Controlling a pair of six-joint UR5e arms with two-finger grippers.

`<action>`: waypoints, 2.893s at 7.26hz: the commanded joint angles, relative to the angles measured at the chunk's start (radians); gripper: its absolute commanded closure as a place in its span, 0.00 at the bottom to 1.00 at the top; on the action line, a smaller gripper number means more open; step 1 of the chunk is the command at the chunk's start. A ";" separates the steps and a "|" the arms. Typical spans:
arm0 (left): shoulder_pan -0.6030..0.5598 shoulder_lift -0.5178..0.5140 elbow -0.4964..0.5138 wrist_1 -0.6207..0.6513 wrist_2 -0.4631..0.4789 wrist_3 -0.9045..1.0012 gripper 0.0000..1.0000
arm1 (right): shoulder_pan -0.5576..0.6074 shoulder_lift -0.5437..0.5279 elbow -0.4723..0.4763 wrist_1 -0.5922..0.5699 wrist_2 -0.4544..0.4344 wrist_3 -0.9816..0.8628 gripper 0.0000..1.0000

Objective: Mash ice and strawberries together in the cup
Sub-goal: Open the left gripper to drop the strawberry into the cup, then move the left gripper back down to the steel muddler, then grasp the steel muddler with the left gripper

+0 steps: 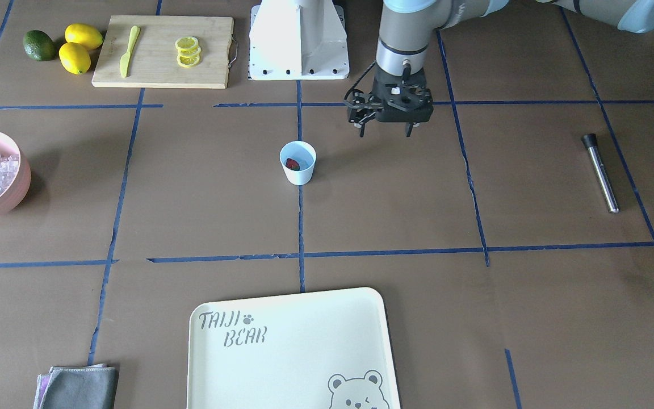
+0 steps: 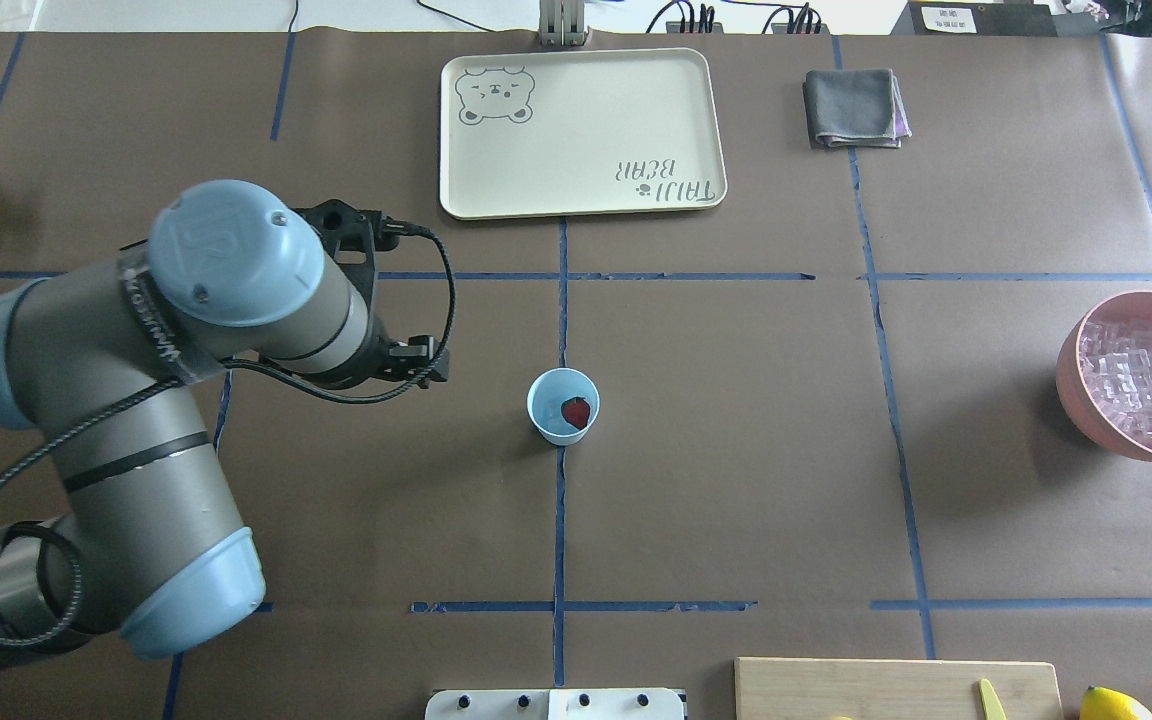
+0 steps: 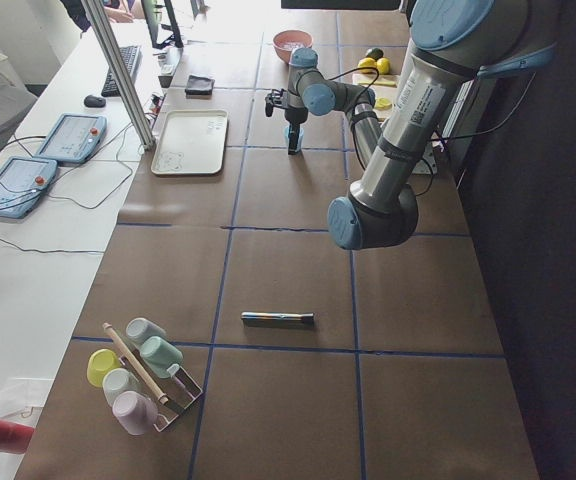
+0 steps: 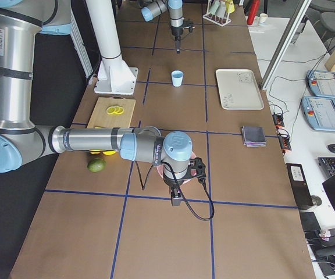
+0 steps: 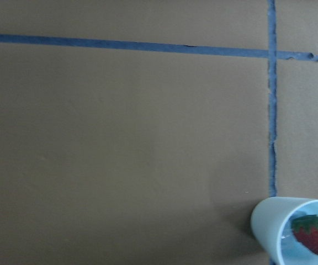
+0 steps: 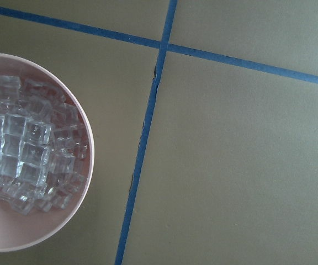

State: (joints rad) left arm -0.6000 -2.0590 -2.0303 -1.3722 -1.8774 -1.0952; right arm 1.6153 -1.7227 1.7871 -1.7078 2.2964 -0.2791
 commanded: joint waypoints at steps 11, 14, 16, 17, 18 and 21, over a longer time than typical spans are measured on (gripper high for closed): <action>-0.725 0.557 0.486 -0.708 -0.440 0.711 0.00 | 0.000 0.002 0.001 0.002 -0.002 -0.003 0.00; -0.627 0.551 0.597 -0.915 -0.399 0.577 0.00 | 0.000 -0.001 0.000 0.011 -0.002 -0.003 0.00; -0.555 0.550 0.607 -0.932 -0.341 0.531 0.00 | 0.000 -0.008 0.001 0.011 -0.002 -0.003 0.00; -0.538 0.547 0.628 -0.953 -0.339 0.531 0.00 | 0.000 -0.008 0.000 0.011 -0.002 -0.005 0.00; -0.534 0.542 0.637 -0.956 -0.339 0.531 0.00 | 0.000 -0.008 0.000 0.011 -0.002 -0.005 0.00; -0.498 0.524 0.659 -0.956 -0.341 0.532 0.00 | 0.000 -0.012 0.000 0.013 -0.002 -0.006 0.00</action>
State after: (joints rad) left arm -1.1103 -1.5302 -1.3771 -2.3290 -2.2178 -0.5634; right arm 1.6152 -1.7340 1.7871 -1.6953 2.2949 -0.2851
